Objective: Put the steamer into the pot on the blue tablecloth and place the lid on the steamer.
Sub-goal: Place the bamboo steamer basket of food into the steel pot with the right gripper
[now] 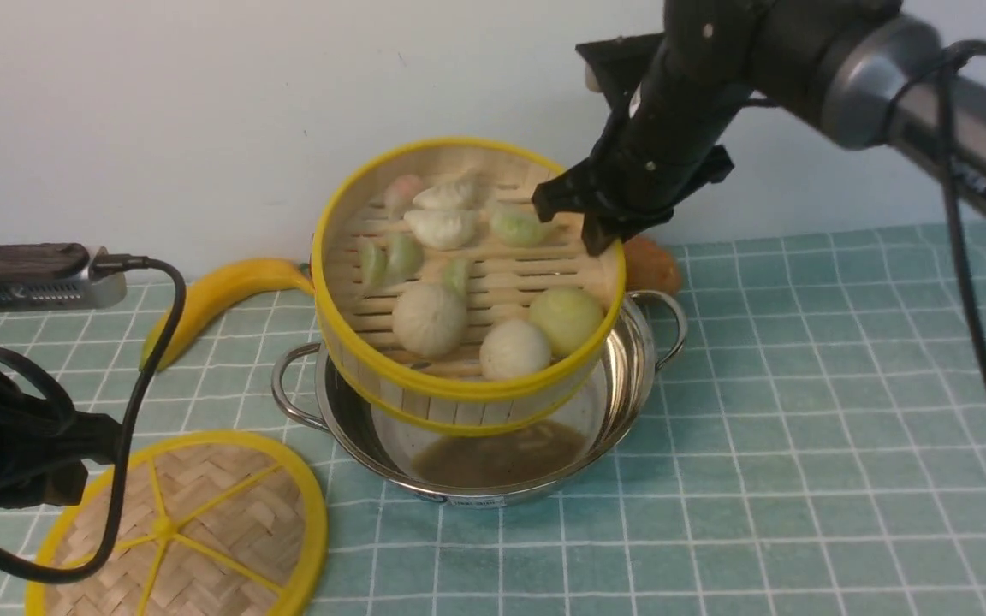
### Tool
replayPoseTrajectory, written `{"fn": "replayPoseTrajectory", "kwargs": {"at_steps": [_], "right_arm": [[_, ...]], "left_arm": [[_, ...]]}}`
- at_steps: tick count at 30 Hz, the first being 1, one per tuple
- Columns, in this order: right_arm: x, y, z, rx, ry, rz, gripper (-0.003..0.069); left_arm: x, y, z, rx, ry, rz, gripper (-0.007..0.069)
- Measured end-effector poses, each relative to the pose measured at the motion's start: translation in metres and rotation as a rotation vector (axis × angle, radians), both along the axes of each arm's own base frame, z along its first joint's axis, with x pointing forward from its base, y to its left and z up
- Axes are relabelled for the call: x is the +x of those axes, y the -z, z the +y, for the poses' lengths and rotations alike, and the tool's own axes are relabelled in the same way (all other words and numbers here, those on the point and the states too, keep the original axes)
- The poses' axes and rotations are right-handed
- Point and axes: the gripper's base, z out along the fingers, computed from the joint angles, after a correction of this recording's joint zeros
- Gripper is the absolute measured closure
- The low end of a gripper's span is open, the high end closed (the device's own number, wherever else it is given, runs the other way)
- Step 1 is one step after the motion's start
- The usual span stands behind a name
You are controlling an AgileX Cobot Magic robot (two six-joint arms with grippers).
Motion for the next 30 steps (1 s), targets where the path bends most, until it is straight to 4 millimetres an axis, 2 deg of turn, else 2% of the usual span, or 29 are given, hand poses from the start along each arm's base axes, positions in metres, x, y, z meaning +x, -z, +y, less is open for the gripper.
{"fn": "replayPoseTrajectory", "kwargs": {"at_steps": [2, 3, 14, 30], "right_arm": [[0.002, 0.006, 0.001, -0.006, 0.002, 0.007, 0.0599], [0.006, 0.017, 0.003, -0.022, 0.004, 0.022, 0.0599], [0.017, 0.07, 0.003, -0.118, 0.003, 0.091, 0.0599], [0.017, 0.075, 0.005, -0.113, 0.003, 0.104, 0.0599]], "left_arm": [[0.0, 0.0, 0.0, 0.0, 0.0, 0.0, 0.0382], [0.0, 0.0, 0.0, 0.0, 0.0, 0.0, 0.0382], [0.002, -0.001, 0.0, 0.001, 0.0, -0.021, 0.0382], [0.002, -0.001, 0.0, 0.008, 0.019, -0.021, 0.0382]]}}
